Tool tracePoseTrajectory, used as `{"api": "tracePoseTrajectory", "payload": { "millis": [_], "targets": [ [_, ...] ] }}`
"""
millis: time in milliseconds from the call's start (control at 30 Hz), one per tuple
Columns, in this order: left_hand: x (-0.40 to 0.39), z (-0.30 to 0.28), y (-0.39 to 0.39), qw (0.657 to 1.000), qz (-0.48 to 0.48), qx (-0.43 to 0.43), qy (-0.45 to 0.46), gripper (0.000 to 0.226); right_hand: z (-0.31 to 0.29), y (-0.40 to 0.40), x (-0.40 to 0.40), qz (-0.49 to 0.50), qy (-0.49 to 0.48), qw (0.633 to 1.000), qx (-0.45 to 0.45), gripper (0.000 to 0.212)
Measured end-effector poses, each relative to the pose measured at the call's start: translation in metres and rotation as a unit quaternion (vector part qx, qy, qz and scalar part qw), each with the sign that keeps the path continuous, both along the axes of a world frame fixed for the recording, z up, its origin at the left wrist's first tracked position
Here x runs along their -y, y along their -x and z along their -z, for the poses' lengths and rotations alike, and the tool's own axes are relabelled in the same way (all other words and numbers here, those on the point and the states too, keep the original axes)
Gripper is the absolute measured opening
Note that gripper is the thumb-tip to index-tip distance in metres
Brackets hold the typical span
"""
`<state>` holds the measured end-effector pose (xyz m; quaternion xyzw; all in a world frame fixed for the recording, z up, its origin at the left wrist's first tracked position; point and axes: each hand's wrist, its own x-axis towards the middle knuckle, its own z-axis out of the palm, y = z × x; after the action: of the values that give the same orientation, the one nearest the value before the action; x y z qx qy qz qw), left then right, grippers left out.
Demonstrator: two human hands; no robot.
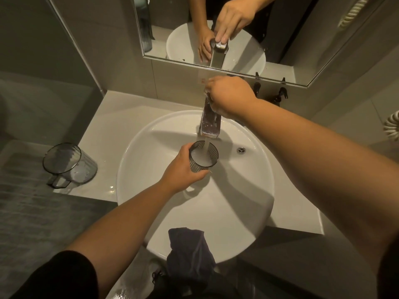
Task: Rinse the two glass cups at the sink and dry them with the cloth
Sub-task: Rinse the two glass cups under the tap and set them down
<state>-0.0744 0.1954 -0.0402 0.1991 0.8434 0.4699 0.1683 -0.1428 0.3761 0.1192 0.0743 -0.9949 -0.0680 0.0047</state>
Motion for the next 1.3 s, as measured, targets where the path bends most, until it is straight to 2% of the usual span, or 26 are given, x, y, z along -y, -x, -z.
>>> {"api": "tracePoseTrajectory", "payload": {
  "millis": [133,267,367,433,467,533,600,633,667,733,800,967,1067,1133,1167,1233,1300],
  "targets": [
    [0.001,0.000,0.000,1.000,0.001,0.002,-0.004,0.086,0.010,-0.015,0.004,-0.001,-0.024,0.999,-0.023,0.027],
    [0.000,-0.001,0.000,1.000,0.007,0.015,-0.018,0.084,-0.015,0.003,0.000,0.001,-0.032,0.999,0.020,0.021],
    [-0.002,-0.002,-0.001,0.998,-0.001,0.056,-0.036,0.079,-0.022,0.009,-0.001,0.010,-0.015,0.999,0.042,0.024],
    [-0.002,0.001,0.000,0.992,-0.017,0.110,-0.066,0.073,-0.019,0.006,-0.003,0.029,0.073,0.996,0.038,0.032],
    [-0.001,0.002,0.001,0.986,-0.028,0.137,-0.085,0.071,-0.016,0.001,-0.005,0.044,0.161,0.986,0.031,0.038],
    [0.000,0.005,0.004,0.971,-0.047,0.196,-0.125,0.066,-0.001,-0.021,-0.009,0.065,0.345,0.936,-0.024,0.049],
    [0.001,0.011,0.005,0.953,-0.064,0.250,-0.159,0.056,0.035,-0.052,-0.011,0.122,0.456,0.874,-0.116,0.051],
    [0.002,0.014,0.006,0.943,-0.068,0.275,-0.172,0.050,0.057,-0.069,-0.010,0.173,0.498,0.840,-0.124,0.051],
    [0.001,0.016,0.006,0.934,-0.068,0.297,-0.185,0.046,0.080,-0.084,-0.006,0.230,0.533,0.808,-0.099,0.051],
    [-0.002,0.019,0.006,0.915,-0.067,0.337,-0.210,0.053,0.117,-0.110,0.007,0.309,0.571,0.761,0.008,0.048],
    [-0.006,0.019,0.003,0.901,-0.077,0.354,-0.239,0.053,0.141,-0.124,0.020,0.315,0.599,0.732,0.082,0.041],
    [-0.014,0.012,-0.002,0.872,-0.085,0.411,-0.251,0.037,0.154,-0.127,0.037,0.310,0.715,0.607,0.159,0.044],
    [-0.018,0.008,0.000,0.853,-0.082,0.456,-0.242,0.050,0.151,-0.126,0.036,0.330,0.733,0.569,0.170,0.046],
    [-0.019,0.003,0.000,0.856,-0.098,0.463,-0.208,0.056,0.150,-0.124,0.036,0.347,0.730,0.562,0.174,0.046],
    [-0.020,0.001,0.000,0.861,-0.112,0.458,-0.189,0.056,0.151,-0.124,0.037,0.359,0.720,0.570,0.167,0.044],
    [-0.024,-0.001,0.002,0.892,-0.131,0.414,-0.125,0.056,0.155,-0.124,0.038,0.385,0.682,0.608,0.129,0.045],
    [-0.030,0.003,0.004,0.923,-0.144,0.354,-0.040,0.058,0.160,-0.124,0.039,0.412,0.620,0.660,0.104,0.062]
  ]
}}
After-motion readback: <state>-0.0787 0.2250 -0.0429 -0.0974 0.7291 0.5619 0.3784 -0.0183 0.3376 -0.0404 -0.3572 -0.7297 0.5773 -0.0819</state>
